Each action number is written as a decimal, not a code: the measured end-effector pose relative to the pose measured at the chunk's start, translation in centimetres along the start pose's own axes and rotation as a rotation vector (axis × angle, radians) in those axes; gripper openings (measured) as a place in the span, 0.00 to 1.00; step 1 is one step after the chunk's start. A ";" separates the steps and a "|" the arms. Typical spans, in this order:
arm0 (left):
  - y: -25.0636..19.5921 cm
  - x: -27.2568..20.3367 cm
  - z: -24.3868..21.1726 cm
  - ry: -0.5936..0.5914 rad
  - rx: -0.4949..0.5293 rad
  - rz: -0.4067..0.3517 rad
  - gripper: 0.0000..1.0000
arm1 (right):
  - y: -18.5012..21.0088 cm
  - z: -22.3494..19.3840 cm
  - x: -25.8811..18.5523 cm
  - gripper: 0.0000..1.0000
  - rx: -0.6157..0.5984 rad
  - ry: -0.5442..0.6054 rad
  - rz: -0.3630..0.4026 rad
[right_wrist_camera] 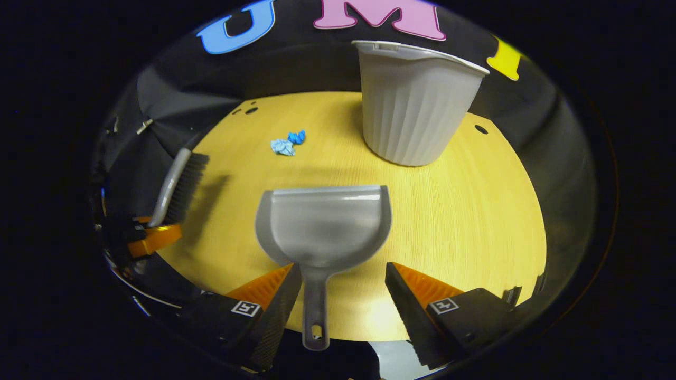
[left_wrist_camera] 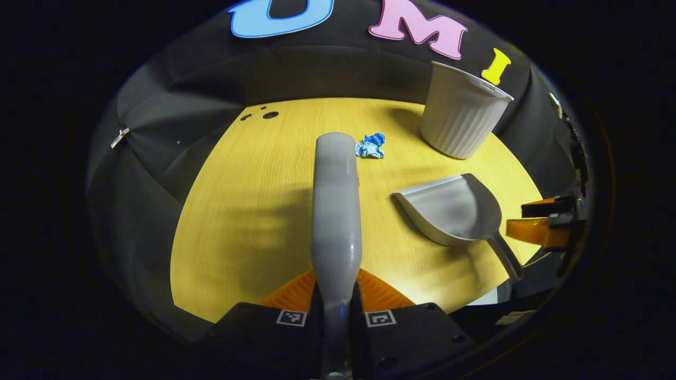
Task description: Pick up the small broom and dustpan from the desktop, sweep the trash into the dustpan with the broom, and then empty the trash into the garbage bin.
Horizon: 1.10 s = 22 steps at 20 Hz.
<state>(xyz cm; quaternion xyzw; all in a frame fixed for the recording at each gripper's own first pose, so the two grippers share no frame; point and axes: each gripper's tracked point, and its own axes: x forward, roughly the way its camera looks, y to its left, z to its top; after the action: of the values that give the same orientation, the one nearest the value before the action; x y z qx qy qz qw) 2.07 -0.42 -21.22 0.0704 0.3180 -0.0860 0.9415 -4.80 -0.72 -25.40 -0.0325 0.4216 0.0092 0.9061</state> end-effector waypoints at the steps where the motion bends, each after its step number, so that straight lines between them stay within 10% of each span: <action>1: -0.1 -0.4 -0.1 -0.003 0.006 -0.004 0.26 | 0.3 -0.6 0.3 0.99 0.007 0.019 -0.001; 18: 1.3 -3.3 -4.2 0.019 0.053 -0.052 0.26 | 3.7 -4.3 6.0 0.97 0.142 0.128 -0.034; 22: 1.9 -3.8 -3.9 -0.006 0.053 -0.038 0.26 | 4.0 -5.1 6.6 0.64 0.128 0.133 -0.044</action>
<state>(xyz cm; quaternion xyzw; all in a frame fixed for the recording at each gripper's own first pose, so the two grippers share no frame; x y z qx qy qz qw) -2.85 2.58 -21.80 0.0889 0.3141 -0.1123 0.9385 -4.62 2.85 -33.86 0.0158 0.4796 -0.0399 0.8764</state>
